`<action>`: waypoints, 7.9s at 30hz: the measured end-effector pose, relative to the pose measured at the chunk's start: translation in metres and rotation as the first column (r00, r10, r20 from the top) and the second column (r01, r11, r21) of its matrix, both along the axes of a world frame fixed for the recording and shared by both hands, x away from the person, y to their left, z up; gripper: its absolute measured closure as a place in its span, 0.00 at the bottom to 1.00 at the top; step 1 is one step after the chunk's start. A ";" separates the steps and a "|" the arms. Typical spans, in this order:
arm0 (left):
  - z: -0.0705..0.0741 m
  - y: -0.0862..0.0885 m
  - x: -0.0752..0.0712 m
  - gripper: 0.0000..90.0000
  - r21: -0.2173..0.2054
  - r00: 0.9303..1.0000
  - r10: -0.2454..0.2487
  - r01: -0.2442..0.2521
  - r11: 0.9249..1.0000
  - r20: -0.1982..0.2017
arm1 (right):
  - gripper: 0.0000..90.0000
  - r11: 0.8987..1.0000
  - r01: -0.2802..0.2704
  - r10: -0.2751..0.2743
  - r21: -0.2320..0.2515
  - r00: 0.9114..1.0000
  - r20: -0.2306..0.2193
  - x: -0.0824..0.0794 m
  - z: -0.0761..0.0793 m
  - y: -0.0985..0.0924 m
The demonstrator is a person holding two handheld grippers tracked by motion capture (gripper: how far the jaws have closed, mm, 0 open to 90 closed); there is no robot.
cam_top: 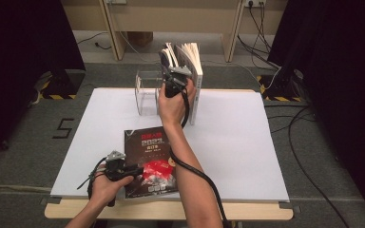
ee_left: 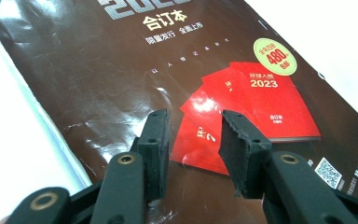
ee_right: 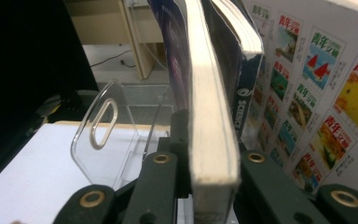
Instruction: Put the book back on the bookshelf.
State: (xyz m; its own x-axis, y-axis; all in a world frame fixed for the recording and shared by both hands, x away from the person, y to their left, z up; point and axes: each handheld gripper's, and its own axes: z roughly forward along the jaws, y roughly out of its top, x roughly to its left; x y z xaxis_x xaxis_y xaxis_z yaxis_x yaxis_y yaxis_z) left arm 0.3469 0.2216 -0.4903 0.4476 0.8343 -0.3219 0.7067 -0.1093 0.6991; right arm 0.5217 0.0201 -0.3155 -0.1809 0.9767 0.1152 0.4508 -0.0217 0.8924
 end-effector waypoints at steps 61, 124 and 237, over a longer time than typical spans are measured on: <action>0.000 -0.001 0.000 0.68 -0.001 1.000 -0.009 0.009 1.000 0.001 | 0.92 0.999 0.019 -0.018 -0.032 1.000 0.021 0.001 0.010 0.008; 0.000 -0.003 0.000 0.68 -0.011 1.000 -0.013 0.013 1.000 0.001 | 0.92 0.996 -0.059 0.052 -0.064 0.993 -0.109 0.009 0.023 0.004; -0.002 0.000 0.002 0.68 -0.034 0.999 -0.034 0.034 0.999 -0.004 | 0.85 0.995 0.078 -0.079 -0.055 0.996 -0.029 0.042 0.009 0.001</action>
